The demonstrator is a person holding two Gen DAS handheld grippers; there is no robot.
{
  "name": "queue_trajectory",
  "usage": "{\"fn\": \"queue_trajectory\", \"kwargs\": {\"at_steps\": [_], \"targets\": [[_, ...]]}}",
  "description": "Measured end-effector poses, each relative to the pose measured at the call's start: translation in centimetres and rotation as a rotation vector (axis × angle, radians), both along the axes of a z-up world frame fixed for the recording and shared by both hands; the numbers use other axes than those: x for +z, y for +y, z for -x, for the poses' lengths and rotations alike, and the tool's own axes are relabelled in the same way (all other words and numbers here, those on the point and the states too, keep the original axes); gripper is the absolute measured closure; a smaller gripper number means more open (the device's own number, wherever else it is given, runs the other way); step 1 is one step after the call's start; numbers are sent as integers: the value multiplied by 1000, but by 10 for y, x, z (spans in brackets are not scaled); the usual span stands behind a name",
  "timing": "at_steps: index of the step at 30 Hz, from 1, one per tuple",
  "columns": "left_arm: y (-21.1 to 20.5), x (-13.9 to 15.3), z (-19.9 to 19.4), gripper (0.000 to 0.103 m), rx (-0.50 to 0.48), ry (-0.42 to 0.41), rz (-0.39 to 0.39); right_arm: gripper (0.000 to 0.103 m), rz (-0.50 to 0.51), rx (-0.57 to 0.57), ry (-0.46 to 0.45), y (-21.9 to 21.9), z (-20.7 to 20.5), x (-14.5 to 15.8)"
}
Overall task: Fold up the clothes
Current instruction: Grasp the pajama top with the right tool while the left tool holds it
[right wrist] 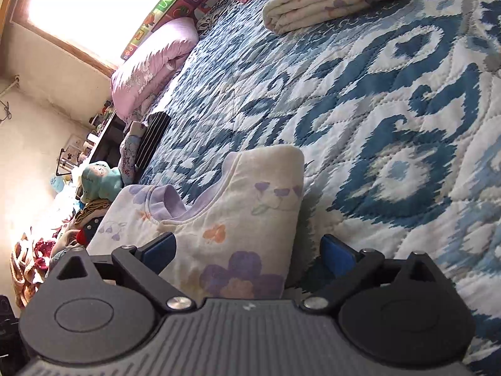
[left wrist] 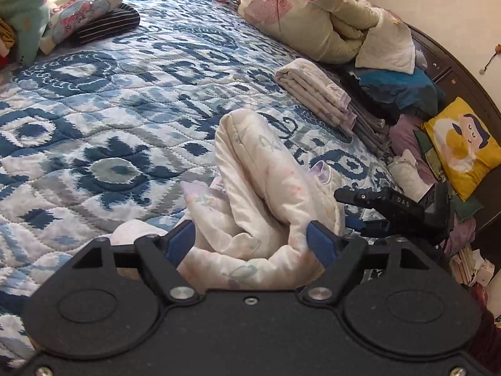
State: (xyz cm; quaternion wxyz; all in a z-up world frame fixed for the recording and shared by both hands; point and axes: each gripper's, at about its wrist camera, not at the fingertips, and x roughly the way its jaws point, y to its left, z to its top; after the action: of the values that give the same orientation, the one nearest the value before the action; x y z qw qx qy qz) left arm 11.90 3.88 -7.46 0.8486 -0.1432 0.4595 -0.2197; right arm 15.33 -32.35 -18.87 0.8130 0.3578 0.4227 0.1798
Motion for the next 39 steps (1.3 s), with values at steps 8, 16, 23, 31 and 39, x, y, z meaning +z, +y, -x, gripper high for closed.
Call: {"fn": "queue_trajectory", "kwargs": {"at_steps": [8,16,23,31,39], "targets": [[-43,-37,-28,62,-241,104,-65,44,35,266,-96,42,-2,24],[-42,43,-88,71,-294,-261,-223,66,12,264,-328,41,-30,114],[-34,80,-116,66,-197,-766,-299,70,151,201,-633,49,-61,189],[4,-6,-30,45,-581,-523,-440,56,303,534,-526,78,-9,146],[68,-14,49,42,-460,-366,-325,39,291,747,-324,73,91,114]]}}
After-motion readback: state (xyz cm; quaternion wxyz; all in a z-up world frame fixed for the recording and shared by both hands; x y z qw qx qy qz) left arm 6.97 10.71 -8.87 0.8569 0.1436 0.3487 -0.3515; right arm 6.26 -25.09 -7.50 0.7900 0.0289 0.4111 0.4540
